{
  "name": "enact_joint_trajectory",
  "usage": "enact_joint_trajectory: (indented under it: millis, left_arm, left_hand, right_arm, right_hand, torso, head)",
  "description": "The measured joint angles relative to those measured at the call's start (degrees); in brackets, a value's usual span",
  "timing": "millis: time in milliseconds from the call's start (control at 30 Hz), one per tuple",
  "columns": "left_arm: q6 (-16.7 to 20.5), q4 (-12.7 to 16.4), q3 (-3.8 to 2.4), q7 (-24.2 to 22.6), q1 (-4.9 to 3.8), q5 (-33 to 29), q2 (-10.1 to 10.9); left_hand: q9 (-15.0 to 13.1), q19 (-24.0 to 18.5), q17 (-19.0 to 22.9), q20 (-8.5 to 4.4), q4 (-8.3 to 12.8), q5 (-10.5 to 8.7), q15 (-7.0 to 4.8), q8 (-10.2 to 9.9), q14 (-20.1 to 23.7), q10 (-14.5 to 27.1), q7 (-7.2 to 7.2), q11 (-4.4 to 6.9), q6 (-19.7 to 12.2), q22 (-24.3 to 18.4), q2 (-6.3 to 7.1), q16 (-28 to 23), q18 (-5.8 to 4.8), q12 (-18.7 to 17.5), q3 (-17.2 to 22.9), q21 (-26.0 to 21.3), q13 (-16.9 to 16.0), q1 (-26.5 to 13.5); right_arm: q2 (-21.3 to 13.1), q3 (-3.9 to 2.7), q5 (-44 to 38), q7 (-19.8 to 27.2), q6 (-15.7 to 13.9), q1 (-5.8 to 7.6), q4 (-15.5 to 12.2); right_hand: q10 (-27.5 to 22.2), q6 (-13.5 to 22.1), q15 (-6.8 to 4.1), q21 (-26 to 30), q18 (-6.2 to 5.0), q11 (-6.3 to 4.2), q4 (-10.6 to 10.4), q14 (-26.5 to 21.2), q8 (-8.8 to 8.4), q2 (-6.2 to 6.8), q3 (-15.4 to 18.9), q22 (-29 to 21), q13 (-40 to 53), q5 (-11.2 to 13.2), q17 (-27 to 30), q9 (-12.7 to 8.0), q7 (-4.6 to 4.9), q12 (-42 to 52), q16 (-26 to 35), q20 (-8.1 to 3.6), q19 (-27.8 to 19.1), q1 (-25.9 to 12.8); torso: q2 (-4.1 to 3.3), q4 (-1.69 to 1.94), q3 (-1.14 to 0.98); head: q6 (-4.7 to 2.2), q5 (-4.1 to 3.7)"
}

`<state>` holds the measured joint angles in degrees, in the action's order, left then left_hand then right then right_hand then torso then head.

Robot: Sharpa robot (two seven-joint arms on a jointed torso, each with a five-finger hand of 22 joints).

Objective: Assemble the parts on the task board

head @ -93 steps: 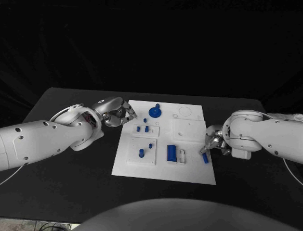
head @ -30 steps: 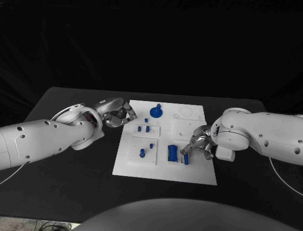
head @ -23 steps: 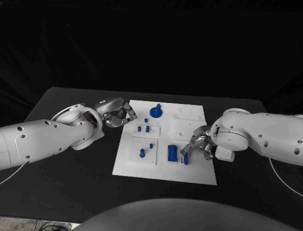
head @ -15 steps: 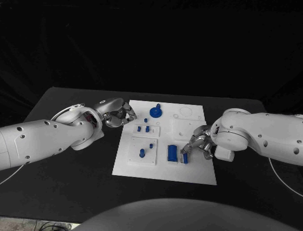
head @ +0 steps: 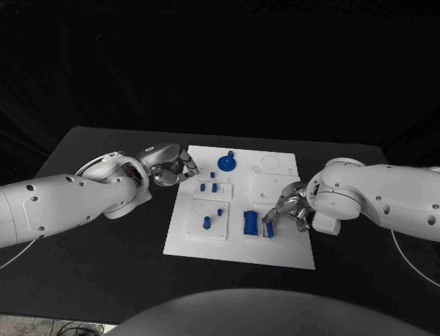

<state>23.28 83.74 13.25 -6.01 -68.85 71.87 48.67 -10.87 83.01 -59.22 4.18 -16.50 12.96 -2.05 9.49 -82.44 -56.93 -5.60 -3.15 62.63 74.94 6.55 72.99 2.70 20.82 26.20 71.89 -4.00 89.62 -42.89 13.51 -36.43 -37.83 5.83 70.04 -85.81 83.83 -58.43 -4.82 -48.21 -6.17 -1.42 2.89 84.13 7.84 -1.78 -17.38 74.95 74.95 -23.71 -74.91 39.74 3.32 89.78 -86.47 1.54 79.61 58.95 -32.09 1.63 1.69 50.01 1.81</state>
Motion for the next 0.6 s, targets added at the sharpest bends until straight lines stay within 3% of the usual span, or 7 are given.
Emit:
enact_joint_trajectory:
  millis: [167, 267, 333, 400, 600]
  left_arm:
    - [-0.15, -0.03, 0.00, 0.03, 0.07, 0.00, -0.02]
    - [-0.23, -0.03, 0.00, 0.05, 0.09, 0.00, -0.02]
    - [-0.27, -0.03, 0.00, 0.06, 0.10, 0.00, 0.00]
    - [-0.30, -0.03, 0.00, 0.07, 0.10, 0.00, 0.04]
    - [-0.36, -0.02, 0.00, 0.11, 0.11, 0.00, 0.07]
  left_hand:
    - [0.00, 0.00, 0.09, 0.00, 0.10, 0.00, 0.00, 0.00, 0.00, 0.00, 0.00, 0.00, 0.00, 0.00, 0.00, 0.00, 0.00, 0.00, 0.10, 0.00, 0.00, 0.00]
    - [0.00, 0.00, 0.09, 0.00, 0.20, 0.00, -0.21, 0.00, 0.22, 0.00, 0.00, 0.00, 0.00, -0.01, 0.00, 0.00, 0.00, 0.00, 0.66, 0.00, 0.00, 0.00]
    - [-0.01, 0.00, 0.09, 0.00, 0.23, 0.00, -0.21, 0.00, 0.22, 0.00, 0.00, 0.00, 0.00, -0.01, 0.23, 0.00, -0.01, 0.00, 0.70, 0.00, 0.00, 0.23]
    - [-0.04, 0.00, 0.09, 0.00, 0.23, 0.00, -0.21, 0.00, 0.22, 0.00, 0.00, 0.00, 0.00, -0.01, 0.30, 0.00, 0.00, 0.00, 0.70, 0.00, 0.00, 0.30]
    - [-0.04, 0.00, 0.09, 0.00, 0.23, 0.00, -0.21, 0.00, 0.22, 0.00, 0.00, 0.00, 0.00, -0.01, 0.30, 0.00, 0.00, 0.00, 0.70, 0.00, 0.00, 0.30]
  right_arm:
    - [-0.02, 0.01, -0.33, 0.00, 0.12, 0.00, 0.00]
    - [-0.04, 0.01, -0.72, -0.01, 0.25, 0.00, -0.02]
    - [-0.06, 0.01, -0.94, -0.02, 0.34, 0.00, -0.05]
    - [-0.09, 0.01, -1.21, -0.03, 0.41, -0.01, -0.07]
    - [-0.46, 0.01, -1.84, -0.03, 0.39, -0.01, -0.23]
  right_hand:
    - [0.21, 0.48, 0.00, 0.00, 0.00, 0.20, -1.70, 0.00, -0.39, 0.99, 1.70, 0.00, 0.00, 7.79, 0.00, -0.48, 0.06, 0.00, 0.00, 0.00, 0.00, -2.37]
    - [0.21, 0.84, 0.22, 0.00, 0.01, 0.20, -3.55, -0.22, -0.77, 1.53, 3.56, 0.00, -0.01, 14.35, 0.00, -0.77, 0.25, 0.00, 0.00, 0.22, 0.22, -4.56]
    - [0.21, 0.84, 0.22, 0.00, 0.01, 0.20, -4.72, -0.22, -0.77, 1.71, 4.72, -0.01, -0.01, 17.23, 0.00, -0.84, 0.25, 0.00, 0.00, 0.22, 0.22, -5.94]
    - [0.21, 0.84, 0.22, 0.24, 0.01, 0.20, -5.87, -0.22, -0.77, 1.75, 5.87, -0.01, -0.01, 18.97, 0.00, -0.84, 0.25, 0.00, 0.00, 0.22, 0.22, -7.29]
    - [0.21, 0.84, 0.22, 0.64, 0.01, 0.20, -7.81, -0.21, -0.77, 1.48, 7.82, -0.01, -0.01, 20.19, 0.00, -0.90, 0.25, 0.00, 0.00, 0.22, 0.22, -8.75]
  torso:
    - [0.01, 0.01, 0.01]
    - [0.02, 0.01, 0.01]
    - [0.02, 0.01, 0.00]
    - [0.02, 0.01, 0.01]
    - [0.02, 0.01, 0.00]
  head:
    - [0.00, -0.01]
    - [0.00, 0.04]
    - [0.00, 0.09]
    - [0.00, 0.12]
    - [0.00, 0.29]
